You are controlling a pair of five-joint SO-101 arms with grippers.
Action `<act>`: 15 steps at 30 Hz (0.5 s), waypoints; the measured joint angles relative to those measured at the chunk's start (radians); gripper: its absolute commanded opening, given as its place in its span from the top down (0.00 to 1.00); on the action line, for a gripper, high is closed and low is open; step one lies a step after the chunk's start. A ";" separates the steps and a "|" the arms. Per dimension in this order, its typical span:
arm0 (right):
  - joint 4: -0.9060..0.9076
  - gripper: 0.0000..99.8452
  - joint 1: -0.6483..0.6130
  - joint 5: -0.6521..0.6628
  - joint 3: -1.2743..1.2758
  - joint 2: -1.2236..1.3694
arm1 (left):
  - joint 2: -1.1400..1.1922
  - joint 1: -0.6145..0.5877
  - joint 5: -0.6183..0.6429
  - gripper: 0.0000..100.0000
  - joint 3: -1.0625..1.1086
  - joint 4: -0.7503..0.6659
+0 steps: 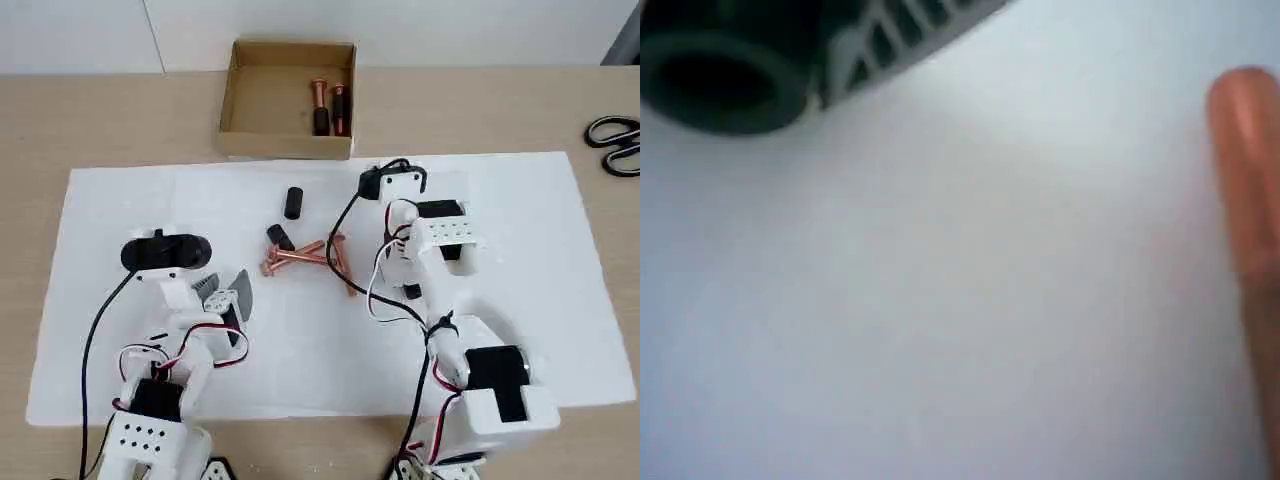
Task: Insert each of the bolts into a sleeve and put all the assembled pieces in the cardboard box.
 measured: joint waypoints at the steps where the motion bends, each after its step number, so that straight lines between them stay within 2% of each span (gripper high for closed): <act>1: -0.002 0.98 0.000 0.000 0.000 0.000 | 0.000 0.000 0.000 0.86 0.000 0.000; 8: 0.028 0.98 0.018 0.005 -0.035 0.005 | 0.000 0.000 0.000 0.86 0.000 0.000; 15: 0.256 0.98 0.089 0.014 -0.269 0.008 | 0.000 0.000 0.003 0.86 0.000 0.014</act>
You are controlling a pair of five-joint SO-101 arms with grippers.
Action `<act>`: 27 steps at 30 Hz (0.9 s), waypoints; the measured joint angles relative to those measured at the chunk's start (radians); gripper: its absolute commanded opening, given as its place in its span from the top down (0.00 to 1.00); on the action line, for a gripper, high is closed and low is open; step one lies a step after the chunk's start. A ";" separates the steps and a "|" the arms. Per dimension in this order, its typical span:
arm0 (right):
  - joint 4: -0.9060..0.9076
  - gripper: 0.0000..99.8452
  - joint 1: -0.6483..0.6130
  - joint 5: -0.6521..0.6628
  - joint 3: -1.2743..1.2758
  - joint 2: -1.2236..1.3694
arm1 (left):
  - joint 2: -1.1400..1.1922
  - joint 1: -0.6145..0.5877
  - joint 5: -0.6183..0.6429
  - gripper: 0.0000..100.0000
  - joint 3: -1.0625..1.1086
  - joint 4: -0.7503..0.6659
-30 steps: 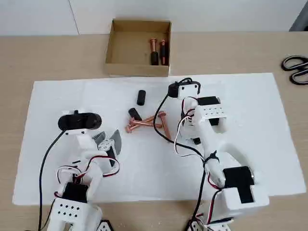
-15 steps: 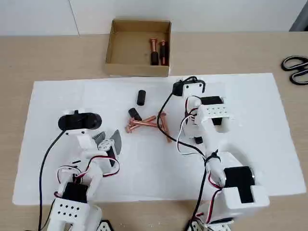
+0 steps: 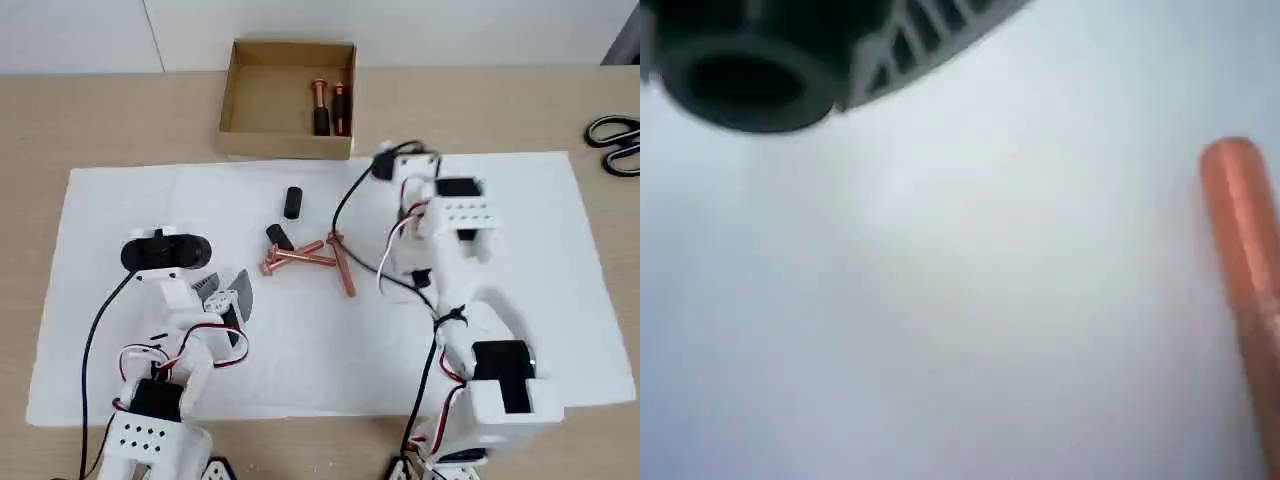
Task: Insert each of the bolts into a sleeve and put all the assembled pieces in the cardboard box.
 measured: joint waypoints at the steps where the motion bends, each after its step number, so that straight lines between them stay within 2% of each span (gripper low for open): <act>1: 0.041 0.98 0.008 0.000 -0.049 0.000 | 0.000 0.000 0.000 0.86 0.000 0.018; 7: 0.301 1.00 0.008 0.005 -0.295 0.000 | 0.000 0.000 0.003 0.86 -0.158 0.233; 10: 0.330 1.00 0.011 0.017 -0.315 0.000 | 0.005 0.008 0.003 0.86 -0.282 0.305; 13: 0.336 1.00 0.031 0.017 -0.315 0.000 | 0.072 0.048 0.003 0.86 -0.387 0.319; 20: 0.336 1.00 0.069 0.017 -0.315 0.000 | 0.470 0.150 0.055 0.86 -0.663 0.321; 27: 0.336 1.00 0.170 0.017 -0.315 -0.055 | 0.931 0.238 0.110 0.86 -0.939 0.321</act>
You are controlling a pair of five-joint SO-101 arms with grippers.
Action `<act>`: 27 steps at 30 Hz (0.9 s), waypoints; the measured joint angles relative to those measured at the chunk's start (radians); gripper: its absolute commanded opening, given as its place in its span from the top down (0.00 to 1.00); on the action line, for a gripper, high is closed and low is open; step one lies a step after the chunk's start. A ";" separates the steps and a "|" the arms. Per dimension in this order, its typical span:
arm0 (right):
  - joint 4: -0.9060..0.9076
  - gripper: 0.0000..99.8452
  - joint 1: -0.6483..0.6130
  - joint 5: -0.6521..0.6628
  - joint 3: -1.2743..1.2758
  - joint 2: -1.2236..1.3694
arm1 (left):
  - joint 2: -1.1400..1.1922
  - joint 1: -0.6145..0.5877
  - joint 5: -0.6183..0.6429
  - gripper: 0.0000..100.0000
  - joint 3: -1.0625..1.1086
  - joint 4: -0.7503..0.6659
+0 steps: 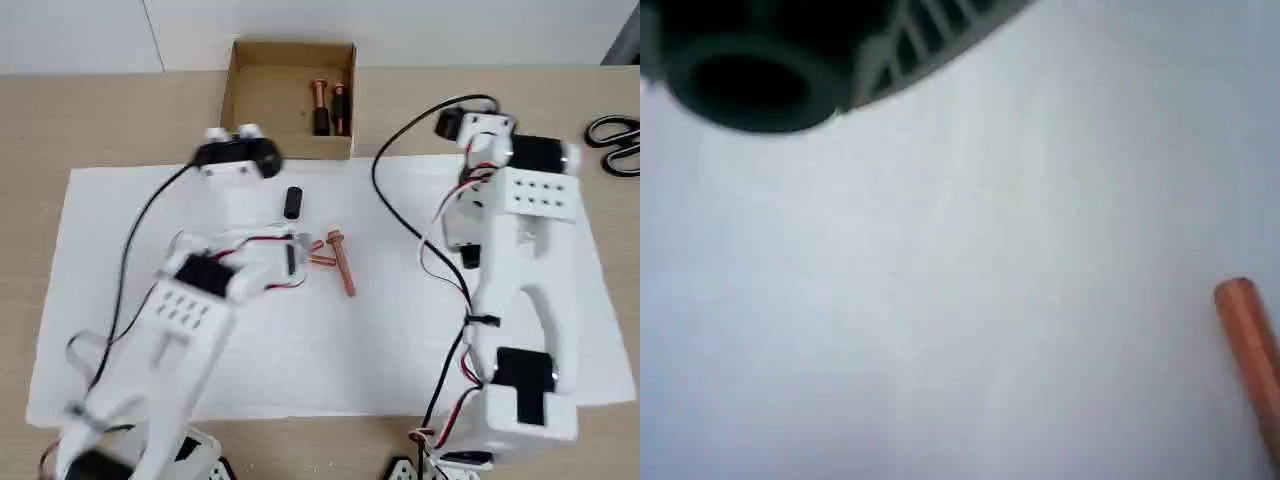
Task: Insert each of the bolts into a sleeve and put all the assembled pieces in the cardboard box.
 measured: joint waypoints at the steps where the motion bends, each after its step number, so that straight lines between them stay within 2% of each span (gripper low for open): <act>1: 0.000 1.00 0.011 0.000 0.000 -0.014 | 0.058 0.012 0.005 0.86 -0.031 0.000; 7: 0.000 1.00 0.025 0.000 0.000 -0.037 | 0.287 0.084 0.002 0.86 -0.092 -0.005; 9: 0.000 1.00 0.026 0.000 0.000 -0.037 | 0.328 0.083 0.014 0.86 -0.104 -0.058; 11: 0.000 1.00 0.026 0.000 0.002 -0.037 | 0.359 0.081 0.026 0.86 -0.107 -0.132; 13: -0.002 1.00 0.026 0.000 0.014 -0.037 | 0.384 0.081 0.091 0.86 -0.107 -0.186; 17: -0.026 1.00 0.026 0.000 0.060 -0.038 | 0.416 0.081 0.180 0.86 -0.107 -0.229; 27: -0.075 1.00 0.025 -0.011 0.100 -0.038 | 0.497 0.092 0.195 0.86 -0.114 -0.313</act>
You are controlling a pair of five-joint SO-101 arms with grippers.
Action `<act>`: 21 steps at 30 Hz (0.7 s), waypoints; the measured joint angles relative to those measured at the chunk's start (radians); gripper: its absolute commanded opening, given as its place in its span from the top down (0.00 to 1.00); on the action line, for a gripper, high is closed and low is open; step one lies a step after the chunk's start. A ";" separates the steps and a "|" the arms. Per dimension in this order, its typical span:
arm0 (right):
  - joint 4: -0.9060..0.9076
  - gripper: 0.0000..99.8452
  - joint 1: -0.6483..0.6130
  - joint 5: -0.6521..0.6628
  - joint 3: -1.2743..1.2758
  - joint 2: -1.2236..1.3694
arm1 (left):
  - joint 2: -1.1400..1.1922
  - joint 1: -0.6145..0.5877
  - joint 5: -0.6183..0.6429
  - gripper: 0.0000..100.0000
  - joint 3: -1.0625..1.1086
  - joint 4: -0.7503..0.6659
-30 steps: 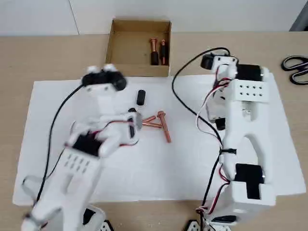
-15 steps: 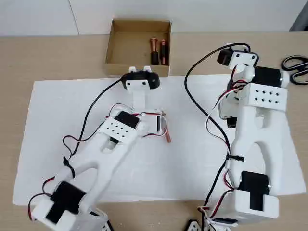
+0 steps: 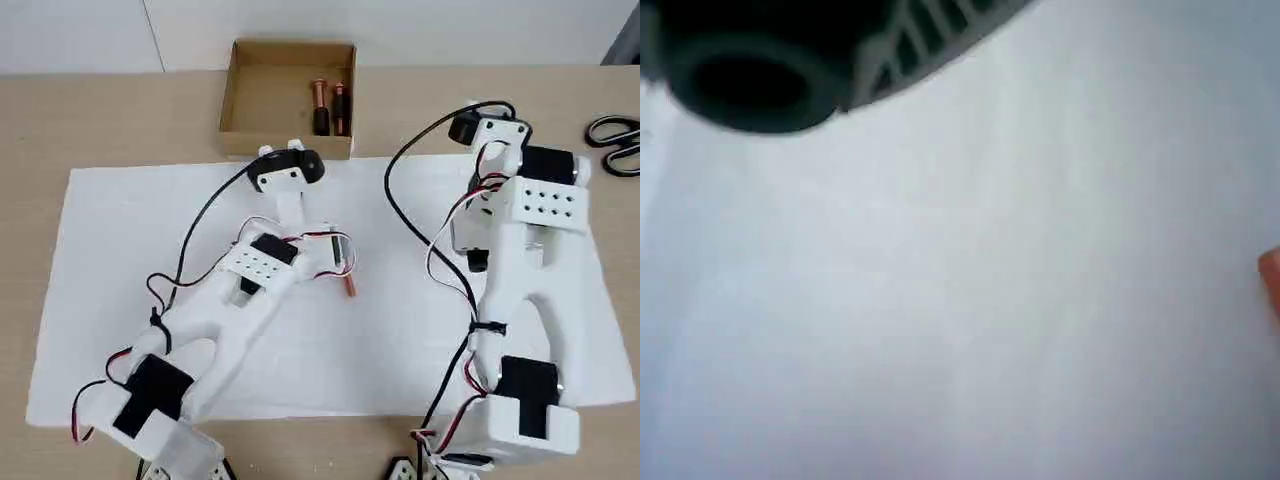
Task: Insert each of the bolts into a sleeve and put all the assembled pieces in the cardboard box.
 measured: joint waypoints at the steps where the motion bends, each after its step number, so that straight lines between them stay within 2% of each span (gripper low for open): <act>1: 0.000 1.00 0.000 0.000 0.000 0.000 | 0.003 0.008 0.002 0.86 0.000 -0.009; 6: 0.000 1.00 0.002 0.000 0.000 0.000 | 0.003 0.051 0.002 0.86 0.000 -0.049; 21: 0.000 1.00 0.000 0.000 0.000 0.000 | 0.058 0.054 0.002 0.86 -0.012 -0.072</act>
